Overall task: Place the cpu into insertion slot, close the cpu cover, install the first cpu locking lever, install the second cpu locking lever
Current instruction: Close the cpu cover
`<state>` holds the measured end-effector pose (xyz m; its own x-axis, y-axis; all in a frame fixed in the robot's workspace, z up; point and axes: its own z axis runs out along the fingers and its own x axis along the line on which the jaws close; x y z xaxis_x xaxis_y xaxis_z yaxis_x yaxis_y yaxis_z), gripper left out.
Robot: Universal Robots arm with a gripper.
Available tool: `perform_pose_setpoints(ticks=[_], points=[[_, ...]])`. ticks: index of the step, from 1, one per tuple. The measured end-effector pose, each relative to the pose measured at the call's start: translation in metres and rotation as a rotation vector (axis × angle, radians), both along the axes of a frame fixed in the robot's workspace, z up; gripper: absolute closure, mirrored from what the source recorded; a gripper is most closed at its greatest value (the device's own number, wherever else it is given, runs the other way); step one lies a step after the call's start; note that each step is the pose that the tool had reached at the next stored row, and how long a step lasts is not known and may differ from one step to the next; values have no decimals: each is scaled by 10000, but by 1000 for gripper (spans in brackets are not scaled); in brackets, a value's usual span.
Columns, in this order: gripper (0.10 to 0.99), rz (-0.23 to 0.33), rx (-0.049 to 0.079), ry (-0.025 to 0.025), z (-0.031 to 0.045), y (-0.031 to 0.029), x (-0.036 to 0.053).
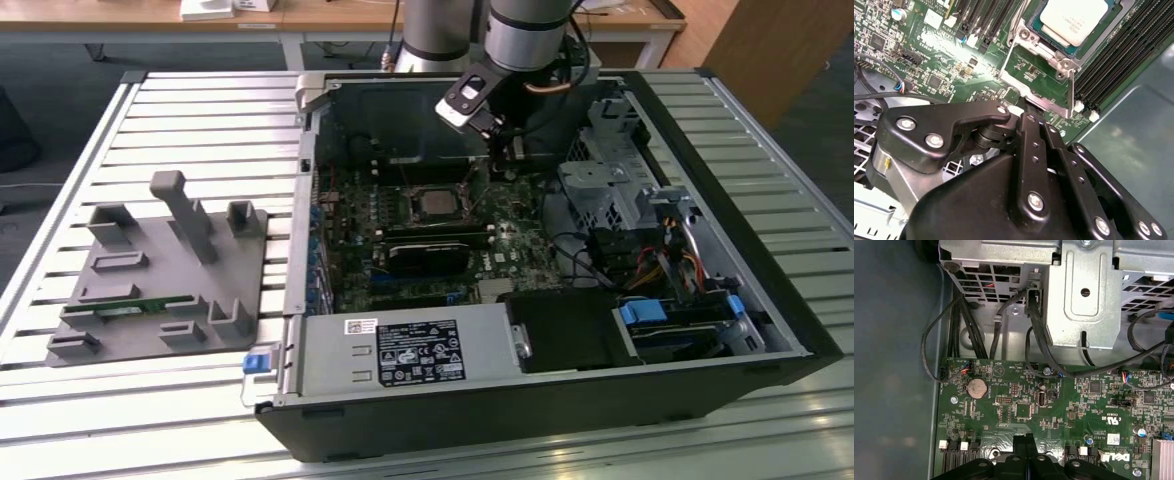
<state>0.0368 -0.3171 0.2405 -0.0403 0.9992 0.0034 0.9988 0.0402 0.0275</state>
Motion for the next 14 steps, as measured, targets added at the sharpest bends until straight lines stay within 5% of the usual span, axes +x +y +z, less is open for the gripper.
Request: perform_pose_setpoints(ticks=[14], points=[[969,-1,0,0,-1,0,-77]])
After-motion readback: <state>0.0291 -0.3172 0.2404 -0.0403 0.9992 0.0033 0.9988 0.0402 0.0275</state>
